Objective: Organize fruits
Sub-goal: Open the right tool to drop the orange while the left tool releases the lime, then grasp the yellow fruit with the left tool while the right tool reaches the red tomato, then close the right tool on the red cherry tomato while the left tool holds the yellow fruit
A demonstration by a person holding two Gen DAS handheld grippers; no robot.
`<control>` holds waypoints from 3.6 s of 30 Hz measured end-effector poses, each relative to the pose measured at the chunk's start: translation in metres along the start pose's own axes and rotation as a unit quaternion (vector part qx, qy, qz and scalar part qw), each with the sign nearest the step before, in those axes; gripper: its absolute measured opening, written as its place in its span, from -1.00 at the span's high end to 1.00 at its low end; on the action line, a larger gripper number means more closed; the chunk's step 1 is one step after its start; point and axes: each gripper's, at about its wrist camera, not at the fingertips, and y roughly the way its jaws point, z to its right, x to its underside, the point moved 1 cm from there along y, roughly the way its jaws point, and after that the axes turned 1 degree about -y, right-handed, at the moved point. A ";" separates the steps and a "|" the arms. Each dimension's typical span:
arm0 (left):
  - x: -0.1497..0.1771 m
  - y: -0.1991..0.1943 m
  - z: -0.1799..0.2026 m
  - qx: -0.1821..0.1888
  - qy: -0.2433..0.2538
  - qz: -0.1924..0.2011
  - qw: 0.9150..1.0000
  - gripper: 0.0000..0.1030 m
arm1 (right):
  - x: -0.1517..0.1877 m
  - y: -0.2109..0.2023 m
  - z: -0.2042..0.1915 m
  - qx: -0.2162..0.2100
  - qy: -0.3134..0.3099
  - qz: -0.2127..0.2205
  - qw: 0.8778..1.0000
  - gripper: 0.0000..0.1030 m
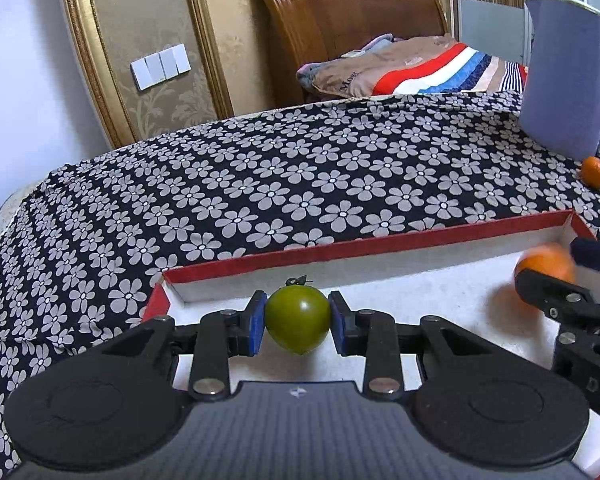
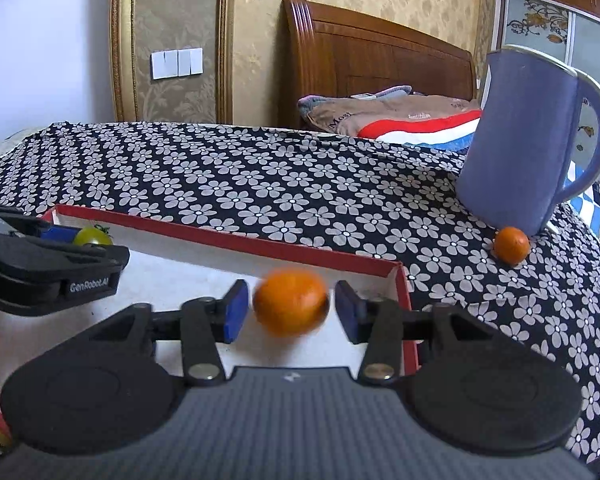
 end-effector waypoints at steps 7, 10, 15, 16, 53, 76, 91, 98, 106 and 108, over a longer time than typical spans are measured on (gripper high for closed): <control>-0.001 -0.003 -0.003 0.019 -0.019 -0.009 1.000 0.20 | 0.001 -0.023 0.003 0.002 -0.008 0.023 1.000 0.05; -0.003 -0.013 -0.007 0.027 -0.030 0.010 0.999 -0.55 | 0.007 -0.043 0.008 0.000 -0.002 0.042 0.999 -0.04; -0.001 -0.037 -0.013 0.017 -0.028 0.035 0.999 -0.56 | 0.021 -0.078 0.011 -0.009 0.003 0.071 0.997 -0.09; 0.003 -0.048 -0.016 0.012 -0.027 0.046 0.999 -0.56 | 0.026 -0.088 0.011 -0.011 0.004 0.080 0.997 -0.10; 0.211 -0.179 -0.039 0.073 -0.013 0.087 0.993 -0.29 | 0.128 -0.153 -0.014 -0.004 -0.015 0.079 0.997 -0.54; 0.210 -0.174 -0.035 0.116 -0.014 0.082 0.990 0.38 | 0.106 -0.094 -0.024 -0.078 -0.039 -0.023 0.996 0.53; 0.209 -0.174 -0.039 0.115 -0.023 0.078 0.990 0.50 | 0.113 -0.112 -0.018 -0.071 -0.030 -0.006 0.997 0.52; 0.209 -0.175 -0.044 0.122 -0.033 0.076 0.989 0.50 | 0.115 -0.128 -0.019 -0.072 -0.027 0.015 0.997 0.52; 0.197 -0.189 -0.047 0.110 -0.028 0.101 0.988 0.50 | 0.105 -0.150 -0.024 -0.077 -0.025 0.049 0.996 0.52; 0.192 -0.193 -0.047 0.107 -0.024 0.109 0.988 0.50 | 0.102 -0.157 -0.025 -0.077 -0.023 0.059 0.995 0.52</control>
